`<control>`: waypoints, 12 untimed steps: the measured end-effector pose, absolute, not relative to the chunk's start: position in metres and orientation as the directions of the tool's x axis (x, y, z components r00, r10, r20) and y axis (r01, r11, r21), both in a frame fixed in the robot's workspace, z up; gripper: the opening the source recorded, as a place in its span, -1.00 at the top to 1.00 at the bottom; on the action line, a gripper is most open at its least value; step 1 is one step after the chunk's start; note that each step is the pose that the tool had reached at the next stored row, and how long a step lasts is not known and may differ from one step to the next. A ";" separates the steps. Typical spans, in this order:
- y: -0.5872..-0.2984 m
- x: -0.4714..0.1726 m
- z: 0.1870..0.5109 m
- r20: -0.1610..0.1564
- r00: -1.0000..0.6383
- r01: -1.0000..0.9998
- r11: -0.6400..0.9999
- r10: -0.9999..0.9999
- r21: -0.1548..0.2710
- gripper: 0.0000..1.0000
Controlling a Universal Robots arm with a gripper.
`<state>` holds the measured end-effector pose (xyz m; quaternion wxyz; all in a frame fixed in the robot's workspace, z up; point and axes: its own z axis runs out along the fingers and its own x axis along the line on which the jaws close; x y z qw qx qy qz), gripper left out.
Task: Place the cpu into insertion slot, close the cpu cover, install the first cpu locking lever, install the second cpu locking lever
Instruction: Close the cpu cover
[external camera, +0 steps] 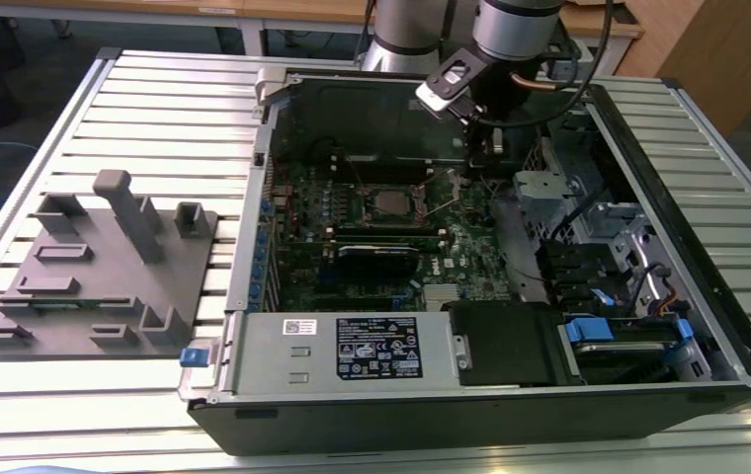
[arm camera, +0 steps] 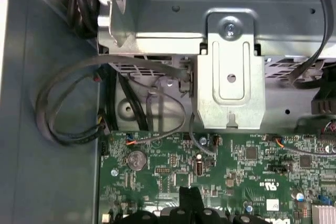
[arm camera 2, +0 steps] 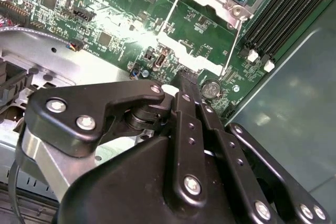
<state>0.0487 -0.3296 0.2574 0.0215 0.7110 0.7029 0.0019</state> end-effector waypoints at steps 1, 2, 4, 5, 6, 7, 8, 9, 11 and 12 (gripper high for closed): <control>-0.330 0.049 0.257 -0.027 0.012 0.999 -0.011 1.000 0.033 0.79; -0.330 0.049 0.257 -0.028 0.012 0.999 -0.011 1.000 0.033 0.79; -0.330 0.049 0.257 -0.027 0.012 0.999 -0.011 1.000 0.033 0.79; -0.330 0.049 0.257 -0.027 0.012 0.999 -0.011 1.000 0.033 0.79; -0.330 0.050 0.256 -0.027 0.012 0.999 -0.011 1.000 0.032 0.79; -0.330 0.051 0.255 -0.027 0.012 0.999 -0.011 1.000 0.032 0.79; -0.330 0.051 0.255 -0.028 0.012 0.999 -0.011 1.000 0.031 0.79; -0.330 0.051 0.254 -0.028 0.012 0.999 -0.011 1.000 0.031 0.79; -0.330 0.052 0.253 -0.027 0.012 0.999 -0.011 1.000 0.030 0.79; -0.330 0.052 0.252 -0.028 0.012 0.999 -0.011 1.000 0.030 0.79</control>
